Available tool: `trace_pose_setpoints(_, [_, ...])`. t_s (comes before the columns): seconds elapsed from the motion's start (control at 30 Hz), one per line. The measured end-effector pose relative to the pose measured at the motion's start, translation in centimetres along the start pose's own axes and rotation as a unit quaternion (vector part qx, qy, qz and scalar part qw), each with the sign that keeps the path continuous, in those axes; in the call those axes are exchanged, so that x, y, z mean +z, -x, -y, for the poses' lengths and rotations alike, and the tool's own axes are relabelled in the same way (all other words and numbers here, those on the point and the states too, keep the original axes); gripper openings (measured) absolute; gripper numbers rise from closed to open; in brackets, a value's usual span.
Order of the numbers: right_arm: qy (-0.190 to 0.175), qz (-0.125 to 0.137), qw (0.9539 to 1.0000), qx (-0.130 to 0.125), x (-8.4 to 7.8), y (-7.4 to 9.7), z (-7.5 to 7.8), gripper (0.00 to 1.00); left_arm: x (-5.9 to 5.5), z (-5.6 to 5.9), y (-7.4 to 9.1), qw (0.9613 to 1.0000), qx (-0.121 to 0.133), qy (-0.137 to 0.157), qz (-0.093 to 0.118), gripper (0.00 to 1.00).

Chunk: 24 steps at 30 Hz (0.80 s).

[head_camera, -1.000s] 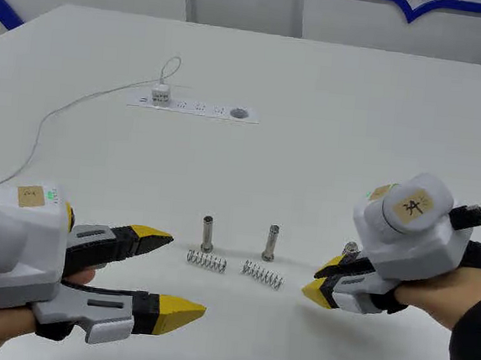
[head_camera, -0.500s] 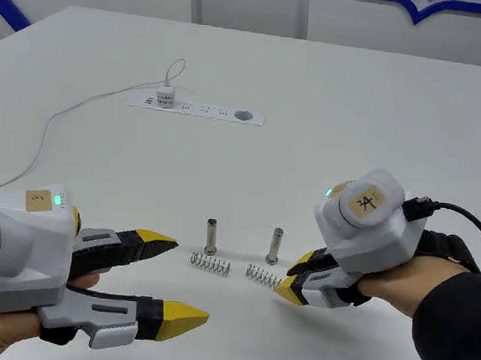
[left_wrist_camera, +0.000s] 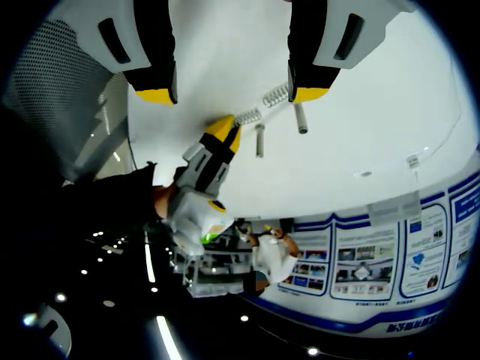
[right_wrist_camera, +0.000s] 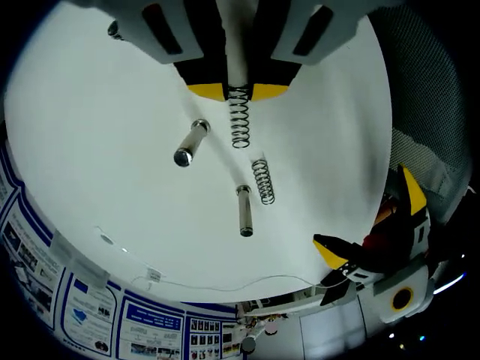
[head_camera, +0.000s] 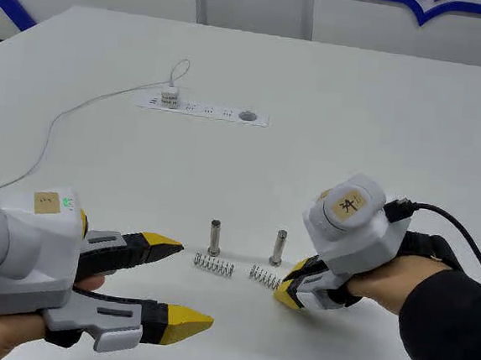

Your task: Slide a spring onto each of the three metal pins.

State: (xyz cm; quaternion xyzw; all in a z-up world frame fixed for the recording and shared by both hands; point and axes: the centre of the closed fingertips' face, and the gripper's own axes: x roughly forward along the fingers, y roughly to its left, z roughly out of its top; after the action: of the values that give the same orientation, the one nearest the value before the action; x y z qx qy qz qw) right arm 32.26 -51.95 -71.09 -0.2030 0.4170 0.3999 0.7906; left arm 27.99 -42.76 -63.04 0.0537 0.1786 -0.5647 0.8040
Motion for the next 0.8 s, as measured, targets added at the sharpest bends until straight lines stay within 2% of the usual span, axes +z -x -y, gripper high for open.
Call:
trace_pose_setpoints(0.13, [0.002, 0.001, 1.0000, 0.002, 0.1, 0.5, -0.4, 0.11, -0.1, 0.2, -0.3, 0.9999, -0.006, -0.006, -0.006, 0.60])
trace_pose_setpoints(0.23, [0.008, 0.002, 0.9999, 0.009, 0.4, 1.1, -1.2, 0.11, -0.4, 0.6, -0.7, 0.9994, -0.018, -0.022, -0.022, 0.60])
trace_pose_setpoints(0.43, [0.035, -0.001, 0.9991, 0.025, 1.1, 2.5, -3.1, 0.11, -1.0, 1.6, -2.1, 0.9947, -0.047, -0.071, -0.059, 0.58])
trace_pose_setpoints(0.67, [0.060, -0.016, 0.9970, 0.047, 1.3, 3.5, -5.2, 0.11, -0.9, 1.7, -3.1, 0.9905, -0.064, -0.097, -0.074, 0.54])
trace_pose_setpoints(0.8, [0.072, -0.025, 0.9951, 0.062, 1.4, 3.8, -6.2, 0.11, -1.3, 1.9, -3.6, 0.9865, -0.076, -0.118, -0.084, 0.50])
